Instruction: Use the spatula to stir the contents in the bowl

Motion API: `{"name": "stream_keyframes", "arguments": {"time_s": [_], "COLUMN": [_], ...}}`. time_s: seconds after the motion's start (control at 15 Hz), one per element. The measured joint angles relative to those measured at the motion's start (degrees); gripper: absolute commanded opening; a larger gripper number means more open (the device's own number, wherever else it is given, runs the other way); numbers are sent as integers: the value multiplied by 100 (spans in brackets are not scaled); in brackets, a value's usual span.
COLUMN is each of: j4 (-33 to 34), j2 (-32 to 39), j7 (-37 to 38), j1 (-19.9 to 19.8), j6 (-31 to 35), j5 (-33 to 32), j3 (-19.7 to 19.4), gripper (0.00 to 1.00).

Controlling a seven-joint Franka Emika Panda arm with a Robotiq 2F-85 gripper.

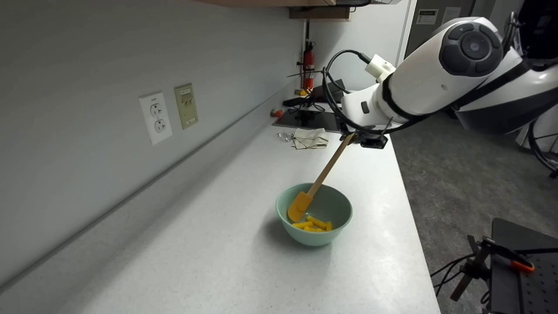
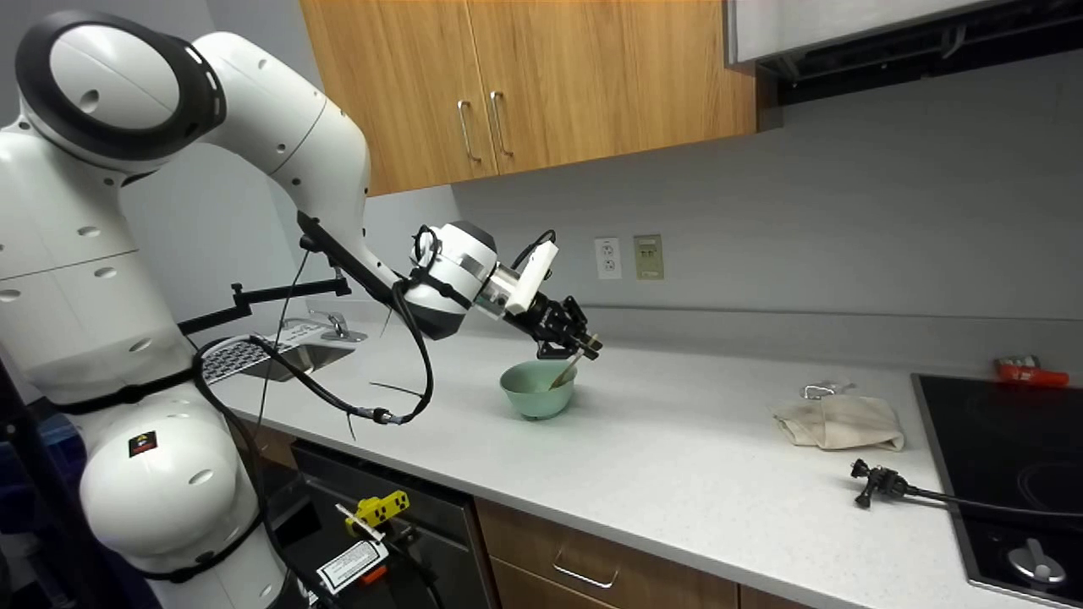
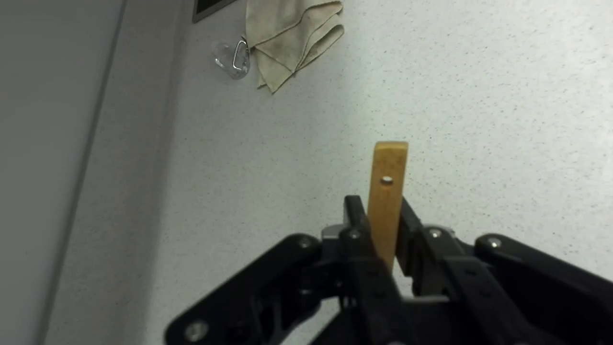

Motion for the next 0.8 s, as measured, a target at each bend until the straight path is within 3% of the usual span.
{"name": "stream_keyframes", "arguments": {"time_s": [0.4,0.8], "j4": [-3,-22], "j2": [-2,-7], "j7": [-369,-1498], "j1": [0,0], "j6": [0,-101], "j5": [270,1426], "j3": [0,0], "gripper": [4,4]}}
